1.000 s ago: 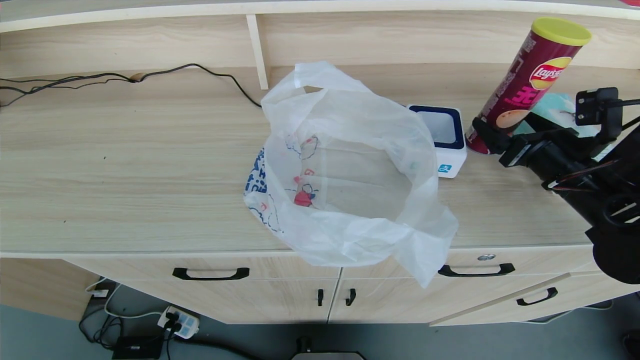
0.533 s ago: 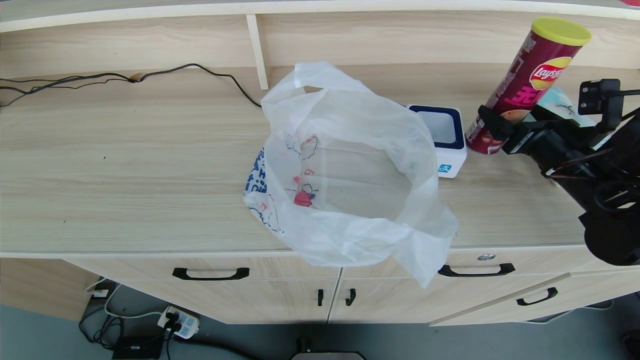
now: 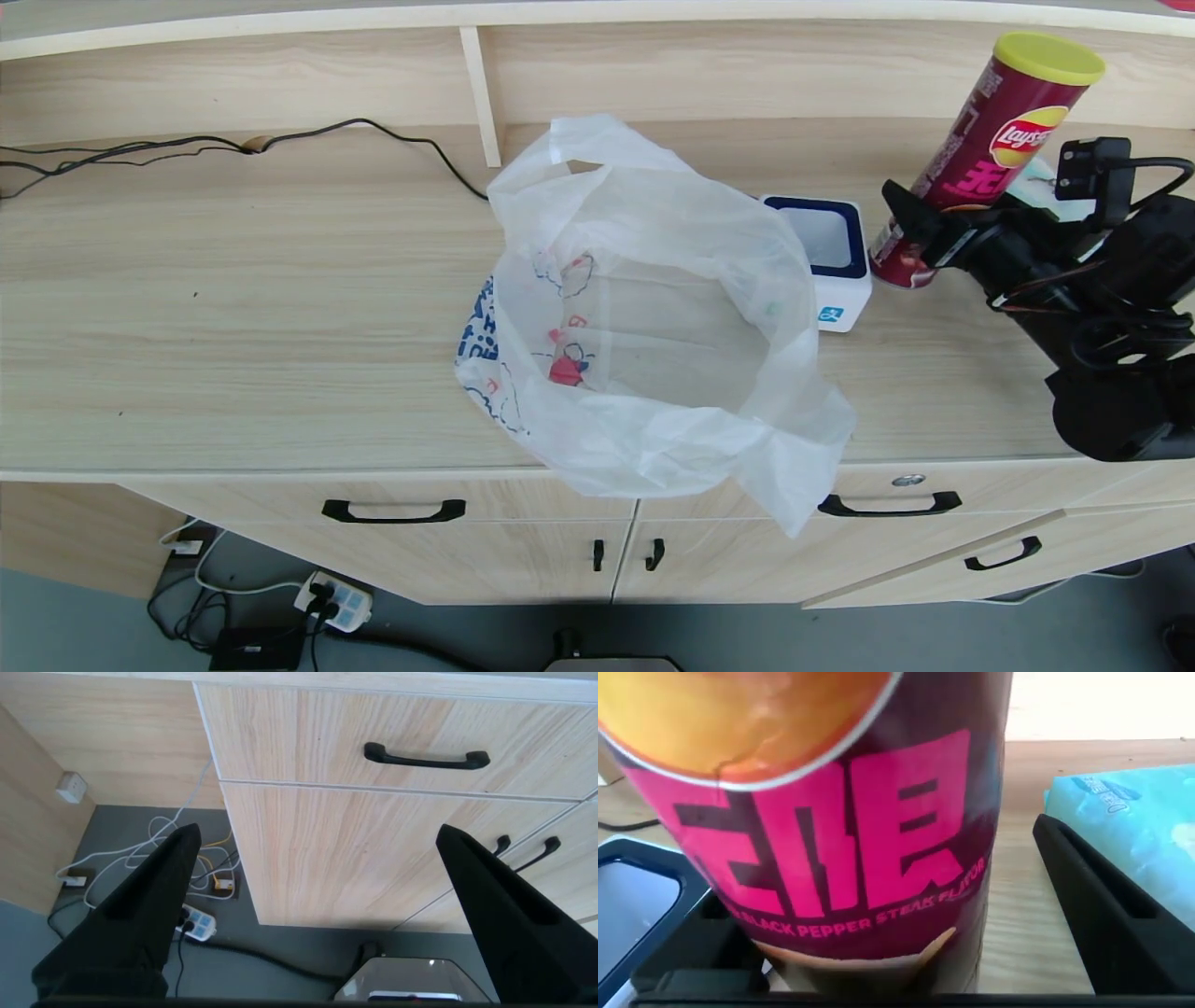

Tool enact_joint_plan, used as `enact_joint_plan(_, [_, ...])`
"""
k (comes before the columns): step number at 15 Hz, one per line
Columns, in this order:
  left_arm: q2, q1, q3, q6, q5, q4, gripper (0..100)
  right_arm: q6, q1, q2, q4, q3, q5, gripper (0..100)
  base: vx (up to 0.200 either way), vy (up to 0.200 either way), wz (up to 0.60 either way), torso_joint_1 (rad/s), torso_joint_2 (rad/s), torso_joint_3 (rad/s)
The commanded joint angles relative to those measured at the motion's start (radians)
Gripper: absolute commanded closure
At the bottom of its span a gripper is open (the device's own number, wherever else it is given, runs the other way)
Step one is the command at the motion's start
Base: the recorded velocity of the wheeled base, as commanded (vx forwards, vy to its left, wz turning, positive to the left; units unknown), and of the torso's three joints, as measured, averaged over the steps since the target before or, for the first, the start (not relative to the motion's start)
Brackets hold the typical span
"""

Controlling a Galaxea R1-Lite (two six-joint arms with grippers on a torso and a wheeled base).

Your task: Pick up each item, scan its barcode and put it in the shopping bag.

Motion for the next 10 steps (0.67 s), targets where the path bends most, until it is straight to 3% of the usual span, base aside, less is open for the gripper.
enact_joint_plan(1, [0.0, 0.0, 0.0, 0.0, 0.0, 0.0, 0, -0.001, 0.0, 0.012, 0.0, -0.009, -0.002, 0, 0.0, 0.0, 0.0, 0.0, 0.0, 0.0])
enact_joint_plan(6, [0.002, 0.0, 0.0, 0.0, 0.0, 0.0, 0, 0.001, -0.006, 0.012, 0.0, -0.013, 0.001, 0, 0.0, 0.0, 0.0, 0.0, 0.0, 0.0])
enact_joint_plan(7, [0.002, 0.0, 0.0, 0.0, 0.0, 0.0, 0, 0.001, -0.008, 0.011, 0.0, -0.02, 0.002, 100, 0.0, 0.0, 0.0, 0.0, 0.0, 0.0])
enact_joint_plan(10, [0.002, 0.0, 0.0, 0.0, 0.0, 0.0, 0, 0.007, -0.014, 0.005, -0.002, -0.032, 0.004, 100, 0.0, 0.0, 0.0, 0.0, 0.0, 0.0])
